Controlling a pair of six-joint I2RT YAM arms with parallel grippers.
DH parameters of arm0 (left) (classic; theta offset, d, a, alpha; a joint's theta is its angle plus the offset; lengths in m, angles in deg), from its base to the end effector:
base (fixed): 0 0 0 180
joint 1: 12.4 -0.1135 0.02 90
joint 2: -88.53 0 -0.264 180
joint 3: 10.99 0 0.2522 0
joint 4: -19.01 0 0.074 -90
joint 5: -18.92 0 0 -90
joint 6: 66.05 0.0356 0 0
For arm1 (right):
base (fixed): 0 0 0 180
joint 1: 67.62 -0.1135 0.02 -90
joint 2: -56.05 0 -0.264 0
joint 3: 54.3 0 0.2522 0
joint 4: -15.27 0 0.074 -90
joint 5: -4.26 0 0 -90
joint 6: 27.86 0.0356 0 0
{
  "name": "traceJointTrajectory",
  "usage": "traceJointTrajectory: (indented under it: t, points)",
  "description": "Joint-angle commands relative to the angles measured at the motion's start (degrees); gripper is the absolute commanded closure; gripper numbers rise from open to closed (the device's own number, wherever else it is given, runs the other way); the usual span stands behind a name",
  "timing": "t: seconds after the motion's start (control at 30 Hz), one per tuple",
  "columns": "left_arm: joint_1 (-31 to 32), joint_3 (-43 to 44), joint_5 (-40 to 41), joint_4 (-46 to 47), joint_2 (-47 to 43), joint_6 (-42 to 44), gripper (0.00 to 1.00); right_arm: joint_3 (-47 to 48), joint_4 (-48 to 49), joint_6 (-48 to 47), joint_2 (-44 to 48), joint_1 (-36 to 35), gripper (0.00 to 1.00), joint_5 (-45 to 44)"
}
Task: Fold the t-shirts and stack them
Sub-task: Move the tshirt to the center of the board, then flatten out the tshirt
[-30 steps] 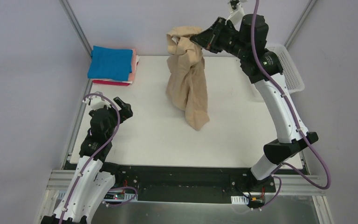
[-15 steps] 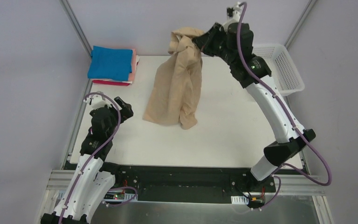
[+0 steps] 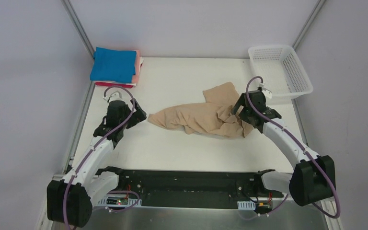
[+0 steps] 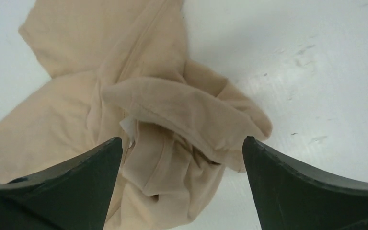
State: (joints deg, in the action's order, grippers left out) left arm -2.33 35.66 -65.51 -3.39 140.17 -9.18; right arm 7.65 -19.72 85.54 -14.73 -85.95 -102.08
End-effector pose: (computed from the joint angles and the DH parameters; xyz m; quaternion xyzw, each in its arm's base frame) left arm 0.2020 -0.0324 0.2482 -0.1953 0.8311 -0.1525 0.4978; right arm 0.2503 0.0724 0.2492 0.0960 0.9072 0.0161 0.4093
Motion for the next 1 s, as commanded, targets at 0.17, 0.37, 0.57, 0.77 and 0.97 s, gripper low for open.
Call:
traceJointTrajectory:
  t: [0.17,0.37,0.57,0.77,0.97]
  points:
    - [0.05,3.69,-8.23,7.66,14.38,-5.72,0.00,0.20,4.99,-5.32,16.98,0.88,0.01,-9.22]
    - [0.08,9.09,-9.94,10.51,26.40,-7.62,0.03,6.40,4.25,-9.86,8.45,1.04,0.01,5.76]
    - [0.04,13.98,-15.02,11.58,37.27,-7.97,0.19,13.11,0.30,-12.58,-4.50,1.09,0.01,11.28]
    - [0.81,15.01,-17.14,11.54,41.51,-7.57,0.26,15.18,-2.51,-14.88,-11.51,1.11,0.01,8.19]
    - [2.73,15.79,-17.86,12.06,46.06,-7.67,0.38,16.06,-2.33,-15.49,-17.93,1.36,0.10,8.24]
